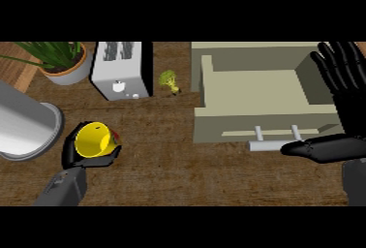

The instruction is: Pick up the cup, place it into the drawer and close the drawer

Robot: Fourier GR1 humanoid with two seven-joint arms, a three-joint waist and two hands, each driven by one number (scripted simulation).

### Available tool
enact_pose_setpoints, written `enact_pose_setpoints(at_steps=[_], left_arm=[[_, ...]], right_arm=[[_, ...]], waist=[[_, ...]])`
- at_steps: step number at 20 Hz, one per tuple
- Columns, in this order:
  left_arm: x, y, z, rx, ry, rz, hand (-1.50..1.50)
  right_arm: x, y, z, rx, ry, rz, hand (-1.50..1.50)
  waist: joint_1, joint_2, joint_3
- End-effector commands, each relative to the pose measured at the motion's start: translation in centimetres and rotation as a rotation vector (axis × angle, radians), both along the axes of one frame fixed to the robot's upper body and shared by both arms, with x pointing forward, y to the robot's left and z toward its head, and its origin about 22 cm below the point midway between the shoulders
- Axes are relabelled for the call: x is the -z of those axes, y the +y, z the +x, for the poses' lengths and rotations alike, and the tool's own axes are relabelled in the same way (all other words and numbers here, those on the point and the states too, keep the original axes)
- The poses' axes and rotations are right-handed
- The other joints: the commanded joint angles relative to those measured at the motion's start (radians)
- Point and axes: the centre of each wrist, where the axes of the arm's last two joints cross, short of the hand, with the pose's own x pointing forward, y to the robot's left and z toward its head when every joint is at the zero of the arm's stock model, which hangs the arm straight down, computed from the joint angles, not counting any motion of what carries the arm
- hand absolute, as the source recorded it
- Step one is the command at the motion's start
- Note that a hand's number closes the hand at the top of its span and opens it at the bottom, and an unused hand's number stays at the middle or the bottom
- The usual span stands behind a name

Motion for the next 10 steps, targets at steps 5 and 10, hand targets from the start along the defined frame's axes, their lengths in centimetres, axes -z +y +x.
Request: enact_pose_setpoints(at_steps=[5,10], left_arm=[[-2.9,-5.5,4.5,0.14,-0.244,-0.122,1.5],[-8.0,-8.0,8.8,0.257,-0.279,-0.099,1.5]], right_arm=[[-0.1,-0.6,-0.8,0.009,0.014,-0.021,-1.5],[1.2,0.2,-0.4,0.037,0.018,-0.003,-1.5]], waist=[[0.015,-0.012,0.004],[0.032,-0.016,0.005]])
